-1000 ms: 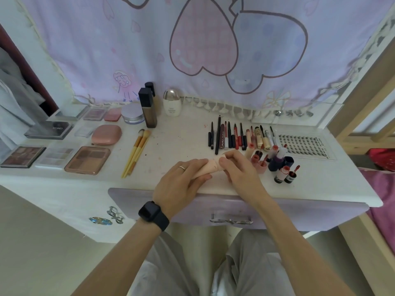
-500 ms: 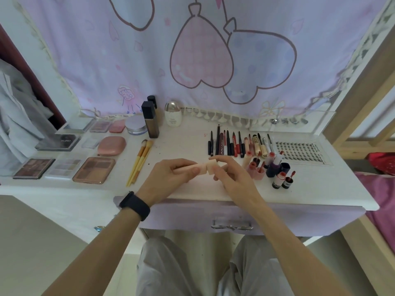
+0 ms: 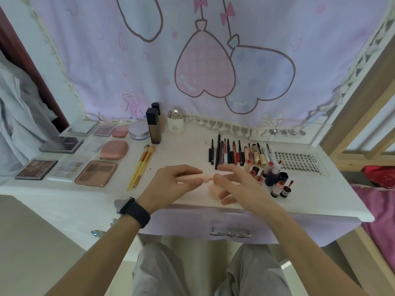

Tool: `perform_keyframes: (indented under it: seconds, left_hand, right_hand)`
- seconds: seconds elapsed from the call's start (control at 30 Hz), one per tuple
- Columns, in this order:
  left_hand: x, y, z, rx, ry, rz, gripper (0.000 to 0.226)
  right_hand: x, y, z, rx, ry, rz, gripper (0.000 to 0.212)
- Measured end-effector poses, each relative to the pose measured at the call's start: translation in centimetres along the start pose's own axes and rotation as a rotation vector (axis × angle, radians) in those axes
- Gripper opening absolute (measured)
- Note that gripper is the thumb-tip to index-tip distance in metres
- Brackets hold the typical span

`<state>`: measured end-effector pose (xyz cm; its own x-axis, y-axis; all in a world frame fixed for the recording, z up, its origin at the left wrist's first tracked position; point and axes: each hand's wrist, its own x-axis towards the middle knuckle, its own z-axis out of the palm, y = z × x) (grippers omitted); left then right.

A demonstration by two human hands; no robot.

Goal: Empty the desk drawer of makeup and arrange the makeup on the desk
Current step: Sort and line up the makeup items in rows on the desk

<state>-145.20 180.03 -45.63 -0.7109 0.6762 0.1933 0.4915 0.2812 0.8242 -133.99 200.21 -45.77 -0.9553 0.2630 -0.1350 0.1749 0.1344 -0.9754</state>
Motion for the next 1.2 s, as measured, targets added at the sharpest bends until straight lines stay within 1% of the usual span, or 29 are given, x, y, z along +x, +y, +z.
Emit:
perform_keyframes:
  seconds: [0.1,0.13,0.2,0.3,0.37,0.43,0.47,0.53,0.6,0.73,0.8,0.87,0.93,1.03,1.07,1.13,1.2]
  left_hand:
    - [0.3,-0.1,0.7,-0.007,0.012,-0.026,0.027]
    - [0.3,-0.2,1.0,0.008,0.025,-0.045,0.027]
    - [0.1,-0.6,1.8,0.014,0.051,-0.091,0.028]
    - [-0.2,-1.1,2.4,-0.059,0.098,-0.138,0.026]
    - [-0.1,-1.0,2.2,-0.084,0.127,-0.154,0.027]
    - [0.2,-0.8,1.9,-0.111,0.145,-0.166,0.029]
    - [0.3,-0.8,1.7,-0.140,0.153,-0.173,0.028]
    - [0.5,-0.8,1.2,-0.238,0.182,-0.192,0.026]
    - [0.7,-0.8,0.8,-0.366,0.233,-0.226,0.019]
    - [1.0,-0.7,-0.1,-0.672,0.292,-0.345,0.023]
    - [1.2,-0.6,-0.6,-0.785,0.300,-0.381,0.026]
    - [1.5,-0.6,-1.0,-0.835,0.302,-0.376,0.024]
    - [1.9,-0.9,-1.2,-0.803,0.306,-0.347,0.022]
    - [3.0,-2.1,-1.4,-0.643,0.326,-0.314,0.034]
    - [3.5,-2.6,-1.5,-0.561,0.343,-0.309,0.036]
    - [4.6,-3.5,-2.0,-0.370,0.373,-0.292,0.028]
    - [6.1,-4.2,-2.7,-0.229,0.372,-0.269,0.020]
  right_hand:
    - [0.3,0.7,0.0,-0.082,0.115,-0.034,0.025]
    - [0.2,0.9,0.3,-0.100,0.122,-0.039,0.026]
    - [-0.4,1.5,1.2,-0.076,0.101,-0.032,0.036]
    - [-0.9,2.7,2.3,-0.123,0.106,-0.100,0.058]
    - [-0.8,2.9,2.5,-0.121,0.130,-0.110,0.061]
    - [-0.5,2.8,2.4,-0.145,0.166,-0.110,0.058]
    - [-0.3,2.6,2.3,-0.198,0.186,-0.116,0.054]
    - [0.3,2.1,2.2,-0.385,0.224,-0.127,0.049]
    - [1.3,1.3,2.2,-0.626,0.245,-0.149,0.049]
    - [3.9,-0.7,2.9,-1.043,0.200,-0.226,0.052]
    - [5.0,-1.4,3.5,-1.231,0.177,-0.250,0.047]
    - [5.7,-1.8,4.1,-1.383,0.159,-0.289,0.035]
    - [6.2,-1.8,4.7,-1.482,0.125,-0.330,0.026]
    - [6.7,-1.6,5.2,-1.537,0.085,-0.375,0.021]
    - [6.9,-1.7,5.2,-1.512,0.065,-0.379,0.023]
    - [7.8,-2.3,4.8,-1.409,0.018,-0.366,0.031]
    - [9.0,-3.4,4.3,-1.232,-0.001,-0.328,0.038]
